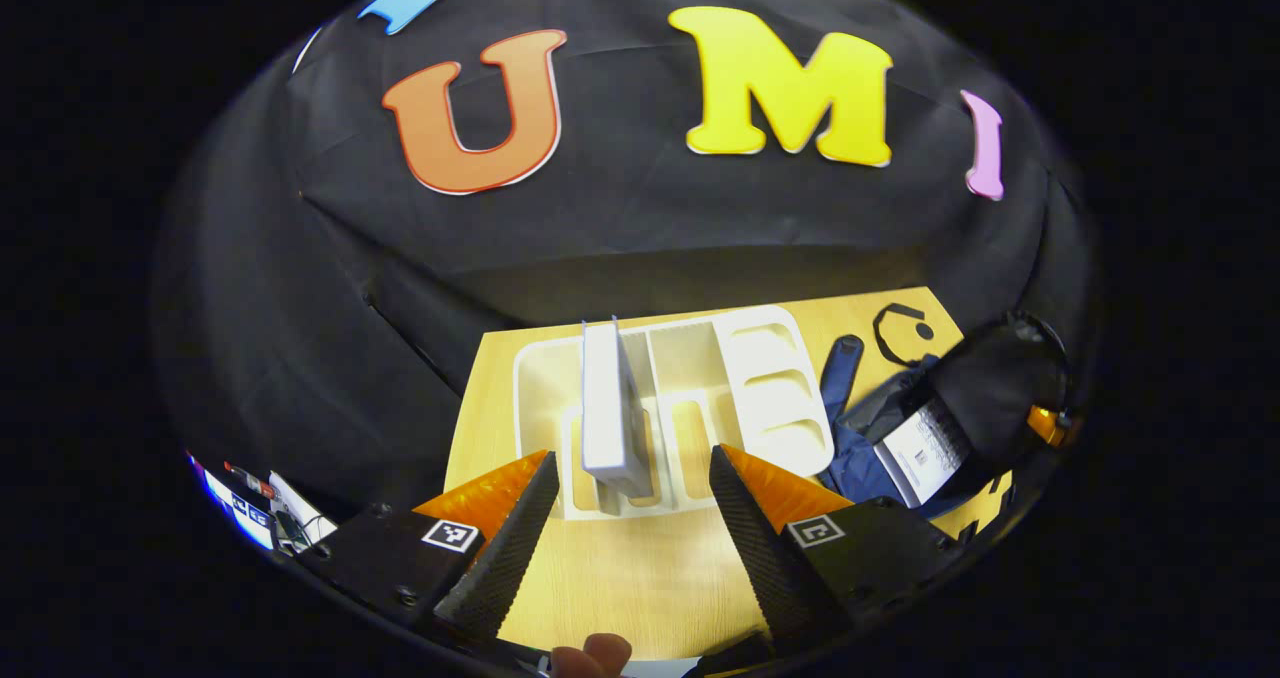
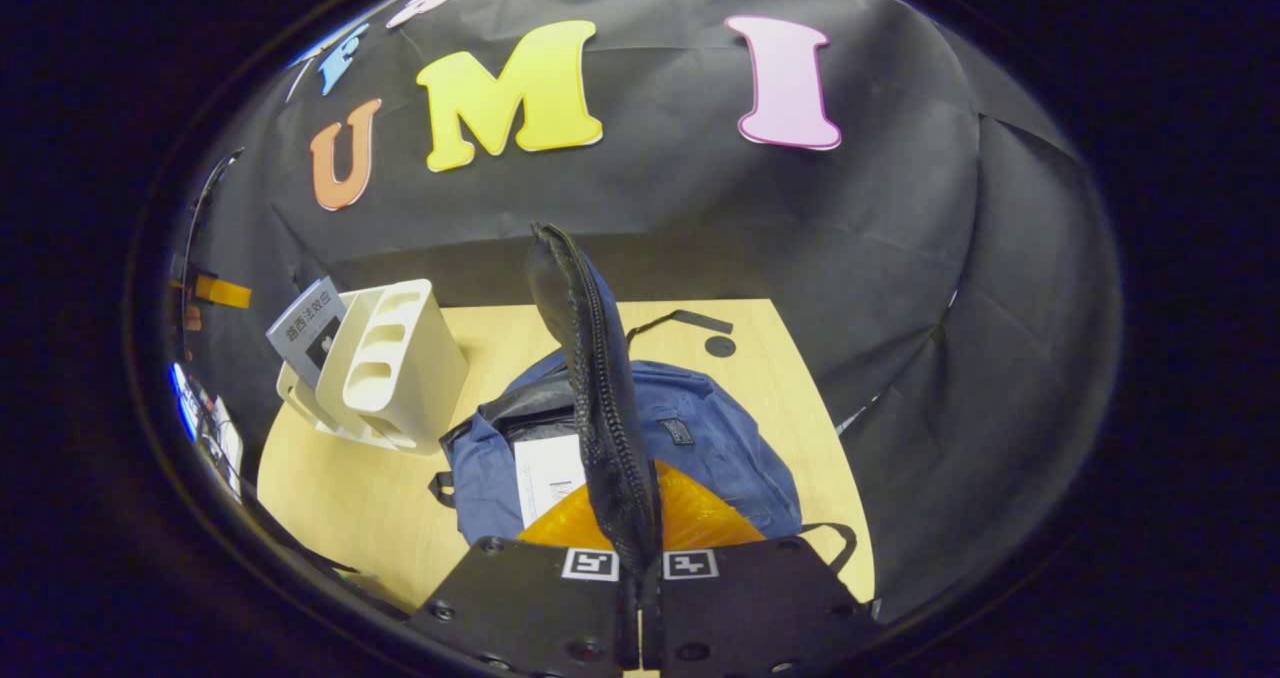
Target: Open the schoolbag, grab two books from the bookshelf and put them into the schoolbag.
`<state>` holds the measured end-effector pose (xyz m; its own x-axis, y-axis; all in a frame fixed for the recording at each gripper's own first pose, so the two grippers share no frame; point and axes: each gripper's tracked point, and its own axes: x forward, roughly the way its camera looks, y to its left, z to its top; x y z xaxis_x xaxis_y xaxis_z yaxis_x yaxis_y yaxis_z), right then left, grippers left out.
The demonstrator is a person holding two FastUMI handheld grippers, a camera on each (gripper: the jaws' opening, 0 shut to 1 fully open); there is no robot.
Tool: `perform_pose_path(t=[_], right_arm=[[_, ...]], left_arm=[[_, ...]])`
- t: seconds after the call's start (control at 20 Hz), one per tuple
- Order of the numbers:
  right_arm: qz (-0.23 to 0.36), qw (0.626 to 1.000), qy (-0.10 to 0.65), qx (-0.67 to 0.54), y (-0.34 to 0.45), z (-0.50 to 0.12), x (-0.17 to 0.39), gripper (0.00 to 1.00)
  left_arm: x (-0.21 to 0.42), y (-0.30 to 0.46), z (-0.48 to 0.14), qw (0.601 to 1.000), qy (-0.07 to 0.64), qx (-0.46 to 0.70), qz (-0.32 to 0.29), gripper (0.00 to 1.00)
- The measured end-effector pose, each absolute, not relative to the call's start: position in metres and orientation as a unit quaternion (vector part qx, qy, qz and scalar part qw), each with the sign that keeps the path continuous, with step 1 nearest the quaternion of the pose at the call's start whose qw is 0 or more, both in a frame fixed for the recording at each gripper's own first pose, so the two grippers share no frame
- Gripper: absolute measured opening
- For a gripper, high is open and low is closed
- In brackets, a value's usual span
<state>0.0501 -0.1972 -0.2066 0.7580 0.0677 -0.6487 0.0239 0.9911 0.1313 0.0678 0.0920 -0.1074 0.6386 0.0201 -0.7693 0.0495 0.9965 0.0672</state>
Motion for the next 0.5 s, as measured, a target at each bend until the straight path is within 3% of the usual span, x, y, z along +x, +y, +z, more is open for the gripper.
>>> perform_pose_path(t=[0.15, 0.5], right_arm=[[0.005, 0.933, 0.353, 0.065, -0.200, -0.210, 0.050, 0.01], [-0.004, 0.931, 0.360, 0.062, -0.203, -0.211, 0.049, 0.02]], left_arm=[[0.094, 0.106, -0.116, 0.893, 0.449, 0.028, -0.025, 0.95], [0.116, 0.109, -0.191, 0.819, 0.572, -0.025, -0.041, 0.95]])
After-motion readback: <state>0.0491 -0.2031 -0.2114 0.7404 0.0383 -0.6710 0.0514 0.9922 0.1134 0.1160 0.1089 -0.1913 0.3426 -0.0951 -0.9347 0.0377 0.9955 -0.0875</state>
